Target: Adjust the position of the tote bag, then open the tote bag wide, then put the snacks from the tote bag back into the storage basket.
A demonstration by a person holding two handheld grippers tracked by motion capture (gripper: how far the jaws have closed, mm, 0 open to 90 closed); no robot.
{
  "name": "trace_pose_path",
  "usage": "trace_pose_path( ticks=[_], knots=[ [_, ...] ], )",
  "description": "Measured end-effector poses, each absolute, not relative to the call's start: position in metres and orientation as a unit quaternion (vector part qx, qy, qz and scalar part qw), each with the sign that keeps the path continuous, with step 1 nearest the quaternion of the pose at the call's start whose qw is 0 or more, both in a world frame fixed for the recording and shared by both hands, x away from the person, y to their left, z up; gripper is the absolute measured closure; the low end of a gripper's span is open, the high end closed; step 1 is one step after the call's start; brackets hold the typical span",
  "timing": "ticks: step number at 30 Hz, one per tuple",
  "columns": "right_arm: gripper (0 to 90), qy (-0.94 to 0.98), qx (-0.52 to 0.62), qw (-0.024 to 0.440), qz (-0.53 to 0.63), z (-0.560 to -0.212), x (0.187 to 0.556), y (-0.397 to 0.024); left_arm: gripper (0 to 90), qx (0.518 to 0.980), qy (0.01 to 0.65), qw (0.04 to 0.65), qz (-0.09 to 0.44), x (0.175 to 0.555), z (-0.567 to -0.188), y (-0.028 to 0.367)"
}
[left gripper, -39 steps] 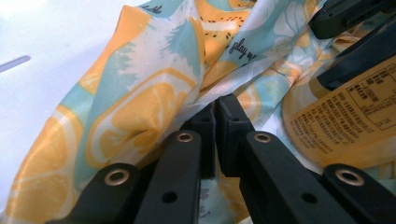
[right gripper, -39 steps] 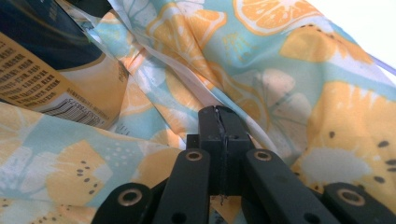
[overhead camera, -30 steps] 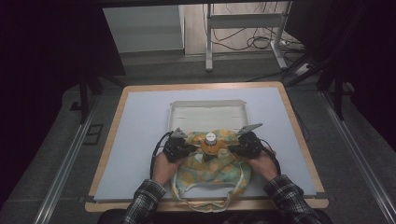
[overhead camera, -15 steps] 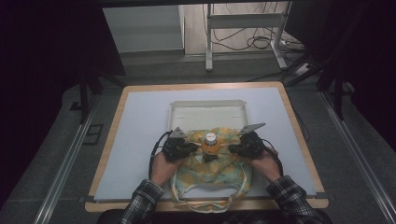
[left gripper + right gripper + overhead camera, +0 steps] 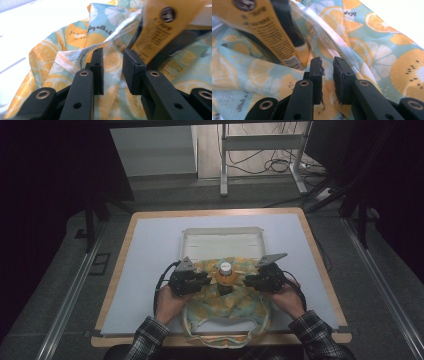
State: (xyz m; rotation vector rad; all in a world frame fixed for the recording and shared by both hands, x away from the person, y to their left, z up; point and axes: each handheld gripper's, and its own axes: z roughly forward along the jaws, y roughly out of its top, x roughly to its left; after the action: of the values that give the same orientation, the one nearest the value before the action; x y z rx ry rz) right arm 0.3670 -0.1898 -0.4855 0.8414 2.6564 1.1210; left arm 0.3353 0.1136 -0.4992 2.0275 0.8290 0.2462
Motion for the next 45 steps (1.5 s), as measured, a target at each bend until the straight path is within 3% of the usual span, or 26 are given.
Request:
trace_pose_path(
  ticks=[10,32,45],
  knots=[
    [66.0,0.886,0.268,0.073,0.371,-0.479,0.357,-0.191,63.5,0.811,0.337,0.469,0.098,0.319,-0.491,0.12],
    [35.4,0.877,0.261,0.084,0.393,-0.468,0.338,-0.194,33.8,0.795,0.355,0.479,0.114,0.293,-0.488,0.134],
    [26.3,0.874,0.253,0.088,0.406,-0.466,0.336,-0.191,21.0,0.791,0.361,0.48,0.118,0.279,-0.493,0.14]
  ],
)
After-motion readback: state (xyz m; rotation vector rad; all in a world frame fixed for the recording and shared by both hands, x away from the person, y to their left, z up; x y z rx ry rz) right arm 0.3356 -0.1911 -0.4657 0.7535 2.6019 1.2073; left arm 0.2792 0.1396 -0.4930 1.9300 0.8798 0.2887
